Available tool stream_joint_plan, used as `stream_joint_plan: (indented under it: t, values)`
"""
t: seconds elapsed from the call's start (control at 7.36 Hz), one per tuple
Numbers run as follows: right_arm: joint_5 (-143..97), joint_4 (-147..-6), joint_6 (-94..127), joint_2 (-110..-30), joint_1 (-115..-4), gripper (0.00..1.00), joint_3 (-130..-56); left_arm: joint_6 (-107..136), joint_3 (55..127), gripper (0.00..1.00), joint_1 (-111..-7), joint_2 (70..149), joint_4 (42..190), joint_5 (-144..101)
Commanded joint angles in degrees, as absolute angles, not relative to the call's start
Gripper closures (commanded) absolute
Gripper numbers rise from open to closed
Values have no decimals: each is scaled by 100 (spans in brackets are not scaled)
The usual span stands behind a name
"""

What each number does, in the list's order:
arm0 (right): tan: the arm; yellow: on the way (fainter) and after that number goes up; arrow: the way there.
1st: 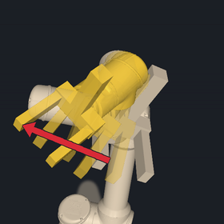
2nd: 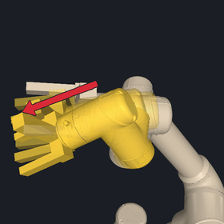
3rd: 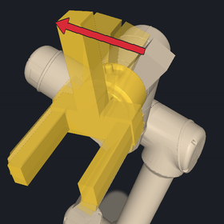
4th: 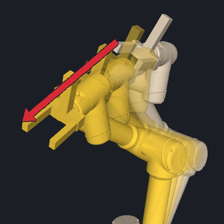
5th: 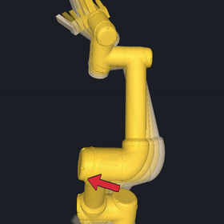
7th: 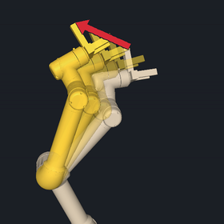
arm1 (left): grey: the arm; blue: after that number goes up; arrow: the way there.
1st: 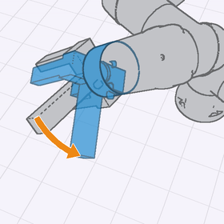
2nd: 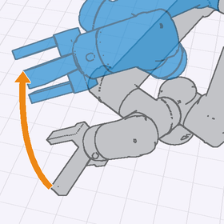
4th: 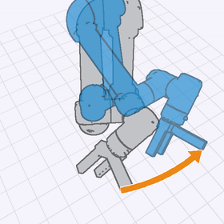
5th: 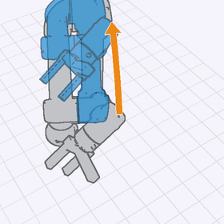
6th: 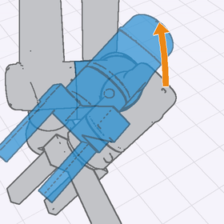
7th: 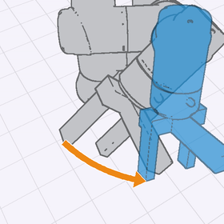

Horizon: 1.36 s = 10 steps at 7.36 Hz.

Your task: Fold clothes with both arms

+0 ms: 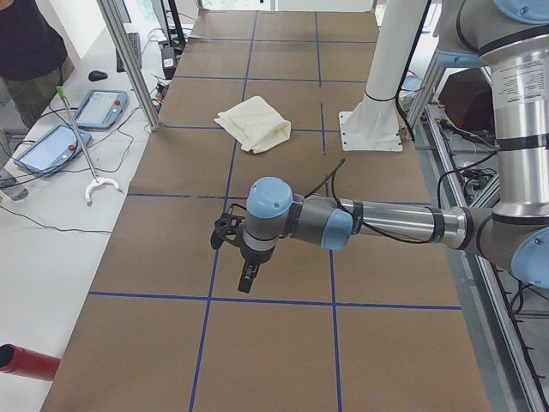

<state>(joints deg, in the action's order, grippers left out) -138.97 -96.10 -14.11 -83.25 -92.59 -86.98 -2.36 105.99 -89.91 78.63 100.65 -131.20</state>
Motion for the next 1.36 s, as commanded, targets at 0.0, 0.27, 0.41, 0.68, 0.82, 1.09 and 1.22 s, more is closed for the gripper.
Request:
stream_joint_plan:
  t: [0.0,0.27,0.41,0.68,0.82,1.09,1.22]
  values:
    - [-13896,-9440,-1389,-8306,-9255,0,-8543,-237,10608,0,-8991,7857,10063,-13113]
    - [-13896,-9448,-1380,-8306,-9264,0,-8543,-229,10608,0,-8991,7857,10063,-13122]
    - [-13896,-9448,-1319,-8306,-9255,0,-8534,6,10608,0,-8991,7857,10055,-13166]
    - [-13922,-9448,-733,-8306,-9246,0,-8517,1016,10670,0,-8991,7857,10125,-13403]
    - [-13948,-9422,-703,-8288,-9246,0,-8438,1072,10670,0,-8991,7823,10125,-13395]
    - [-13948,-9422,-703,-8297,-9246,0,-8437,1081,10670,0,-8991,7822,10125,-13377]
    - [-13948,-9422,-703,-8288,-9237,0,-8429,1081,10670,0,-8991,7822,10134,-13377]
